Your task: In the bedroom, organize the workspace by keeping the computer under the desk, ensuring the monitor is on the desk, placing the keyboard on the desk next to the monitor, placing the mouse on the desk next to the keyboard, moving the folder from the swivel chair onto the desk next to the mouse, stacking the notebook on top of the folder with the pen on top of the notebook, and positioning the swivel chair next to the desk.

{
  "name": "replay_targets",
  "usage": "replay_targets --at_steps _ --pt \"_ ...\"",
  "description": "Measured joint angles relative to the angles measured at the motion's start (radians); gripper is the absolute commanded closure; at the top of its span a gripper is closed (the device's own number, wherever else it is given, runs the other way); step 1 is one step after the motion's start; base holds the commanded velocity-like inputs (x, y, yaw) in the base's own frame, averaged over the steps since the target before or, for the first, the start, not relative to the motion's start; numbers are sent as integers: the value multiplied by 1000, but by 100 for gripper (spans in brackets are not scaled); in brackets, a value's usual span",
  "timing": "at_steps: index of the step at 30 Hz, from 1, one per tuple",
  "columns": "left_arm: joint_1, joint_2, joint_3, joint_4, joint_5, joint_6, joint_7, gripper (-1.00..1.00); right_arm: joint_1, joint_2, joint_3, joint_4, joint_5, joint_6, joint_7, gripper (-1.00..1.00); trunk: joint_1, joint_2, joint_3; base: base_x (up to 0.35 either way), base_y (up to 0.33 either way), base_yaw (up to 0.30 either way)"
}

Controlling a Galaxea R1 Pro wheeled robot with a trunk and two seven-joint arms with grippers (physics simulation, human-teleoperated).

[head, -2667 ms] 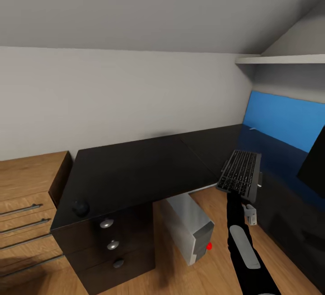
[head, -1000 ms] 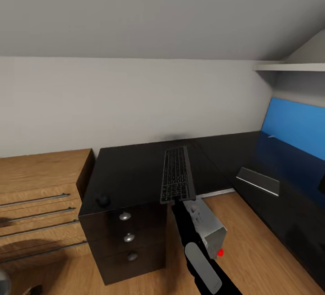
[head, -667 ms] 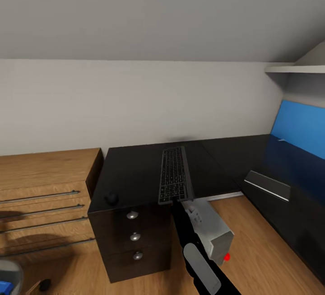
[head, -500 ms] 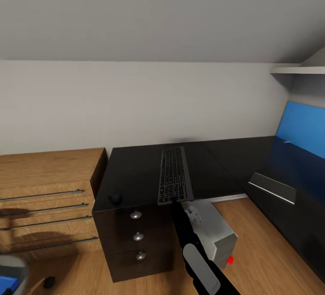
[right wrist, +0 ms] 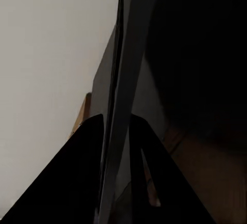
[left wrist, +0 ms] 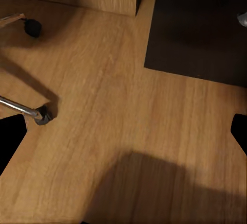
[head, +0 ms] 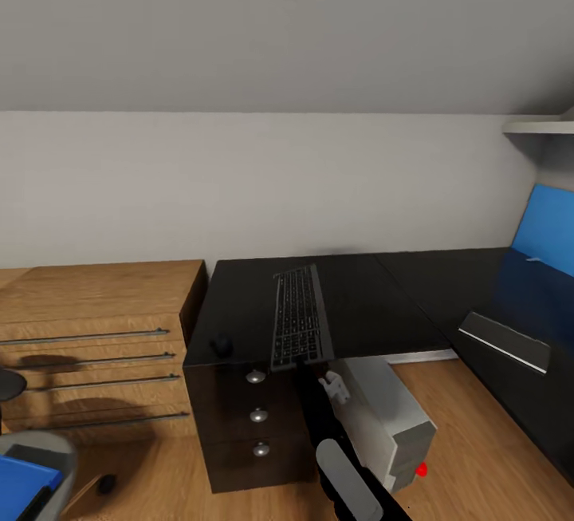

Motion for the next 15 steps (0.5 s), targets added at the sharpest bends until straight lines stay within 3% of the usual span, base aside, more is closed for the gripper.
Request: replay_targets --at_steps 3,5,8,10,15 --pt "0 -1 0 0 0 0 0 -100 2 0 39 2 0 0 1 100 0 0 0 -277 0 11" --pt "0 -1 -1 -6 0 0 -4 -100 2 -6 54 -4 0 6 5 100 0 0 0 0 0 0" --pt "0 -7 -2 -19 0 -4 -1 -100 3 -23 50 2 -22 23 7 100 0 0 0 0 0 0" --pt "0 -10 -2 -19 0 -4 0 -100 2 -18 49 4 -32 12 5 100 0 0 0 0 0 0" --pt "0 -6 -2 -20 1 -5 1 -100 2 -28 49 2 3 -16 3 100 0 0 0 0 0 0"
